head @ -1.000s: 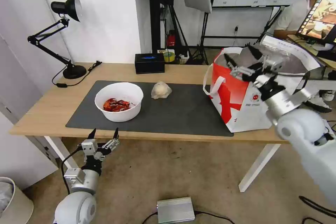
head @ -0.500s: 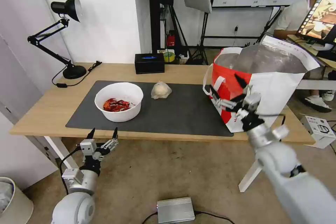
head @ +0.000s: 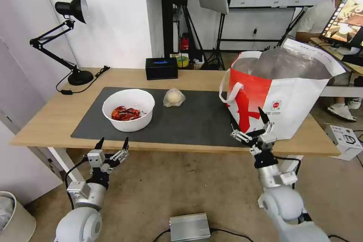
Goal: Pick up the trash from the table and place it into the takeout bag.
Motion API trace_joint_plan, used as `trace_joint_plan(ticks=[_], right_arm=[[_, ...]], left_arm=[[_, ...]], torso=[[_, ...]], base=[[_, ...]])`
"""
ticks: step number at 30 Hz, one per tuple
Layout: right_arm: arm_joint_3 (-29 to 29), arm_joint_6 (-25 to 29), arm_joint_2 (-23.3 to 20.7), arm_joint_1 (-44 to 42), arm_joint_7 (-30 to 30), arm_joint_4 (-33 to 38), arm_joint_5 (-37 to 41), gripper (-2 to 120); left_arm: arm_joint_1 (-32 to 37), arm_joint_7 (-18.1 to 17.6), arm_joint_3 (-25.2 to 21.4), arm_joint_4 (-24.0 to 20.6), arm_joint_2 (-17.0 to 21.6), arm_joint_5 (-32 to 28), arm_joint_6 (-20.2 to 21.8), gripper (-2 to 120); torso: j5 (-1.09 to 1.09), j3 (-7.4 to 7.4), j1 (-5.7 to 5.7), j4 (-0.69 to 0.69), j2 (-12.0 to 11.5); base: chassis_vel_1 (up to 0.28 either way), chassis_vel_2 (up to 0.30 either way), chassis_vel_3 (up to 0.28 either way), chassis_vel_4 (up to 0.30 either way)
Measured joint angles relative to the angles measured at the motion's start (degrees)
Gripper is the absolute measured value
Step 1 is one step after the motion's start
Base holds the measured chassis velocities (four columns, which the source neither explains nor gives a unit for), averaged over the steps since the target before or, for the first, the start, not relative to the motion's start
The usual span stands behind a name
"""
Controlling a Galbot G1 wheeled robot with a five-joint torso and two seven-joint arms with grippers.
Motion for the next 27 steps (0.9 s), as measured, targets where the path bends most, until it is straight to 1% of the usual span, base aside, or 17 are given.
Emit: trace_joint_plan(ticks=[1, 3, 4, 7, 8, 11, 12, 14, 15, 18, 22, 27], right_arm=[[0.0, 0.0, 0.0, 0.0, 0.0, 0.0, 0.0, 100], [-0.6, -1.1, 1.5, -1.5, 2.7, 0.3, -0.5, 100], [-0.6, -1.1, 1.5, -1.5, 2.7, 0.3, -0.5, 100], [-2.0, -3.8, 3.7, -4.1, 5.6, 1.5, -2.1, 100], [-2.0, -3.8, 3.7, -4.1, 5.6, 1.5, -2.1, 100], [-3.9, -8.6, 5.5, -7.6, 8.6, 4.0, -5.1, 100], [-3.9, -8.6, 5.5, -7.6, 8.6, 4.0, -5.1, 100], [-5.2, -11.4, 6.2, -9.5, 9.9, 5.7, -5.8, 100], [-5.2, -11.4, 6.2, -9.5, 9.9, 5.7, -5.8, 100], [-6.1, -13.9, 6.4, -10.6, 11.0, 6.7, -5.8, 100], [-6.4, -14.8, 6.1, -11.0, 11.3, 7.3, -4.6, 100], [-6.6, -16.7, 5.7, -12.6, 11.5, 9.8, -3.0, 100]], left_arm=[[0.0, 0.0, 0.0, 0.0, 0.0, 0.0, 0.0, 100], [0.0, 0.0, 0.3, -0.3, -0.1, 0.1, 0.1, 100], [0.0, 0.0, 0.3, -0.3, -0.1, 0.1, 0.1, 100], [0.2, 0.0, 0.5, -0.6, -0.3, 0.2, 0.1, 100], [0.2, 0.0, 0.5, -0.6, -0.3, 0.2, 0.1, 100], [0.5, 0.1, 0.5, -0.8, -0.4, 0.3, 0.1, 100], [0.5, 0.1, 0.5, -0.8, -0.4, 0.3, 0.1, 100], [0.6, 0.1, 0.4, -0.8, -0.4, 0.3, 0.1, 100], [0.6, 0.1, 0.4, -0.8, -0.4, 0.3, 0.1, 100], [0.6, 0.1, 0.3, -0.6, -0.8, 0.4, 0.1, 100], [0.5, 0.1, 0.3, -0.6, -1.1, 0.3, 0.0, 100], [0.7, 0.2, 0.2, -0.6, -1.3, 0.2, -0.1, 100]], torso=[[0.0, 0.0, 0.0, 0.0, 0.0], [0.0, 0.0, 0.0, -0.01, 0.0], [0.0, 0.0, 0.0, -0.01, 0.0], [0.01, 0.0, 0.0, 0.0, 0.0], [0.01, 0.0, 0.0, 0.0, 0.0], [0.01, 0.0, 0.0, 0.0, 0.0], [0.01, 0.0, 0.0, 0.0, 0.0], [0.01, 0.0, -0.01, 0.0, 0.0], [0.01, 0.0, -0.01, 0.0, 0.0], [0.0, 0.0, 0.0, 0.0, 0.0], [0.01, 0.01, 0.0, 0.0, 0.0], [0.01, 0.0, 0.0, 0.0, 0.0]], base=[[0.0, 0.0, 0.0, 0.0], [0.0, 0.0, 0.0, 0.0], [0.0, 0.0, 0.0, 0.0], [0.0, 0.0, 0.0, 0.0], [0.0, 0.0, 0.0, 0.0], [0.0, 0.0, 0.0, 0.0], [0.0, 0.0, 0.0, 0.0], [0.0, 0.0, 0.0, 0.0], [0.0, 0.0, 0.0, 0.0], [0.0, 0.0, 0.0, 0.0], [0.0, 0.0, 0.0, 0.0], [0.0, 0.0, 0.0, 0.0]])
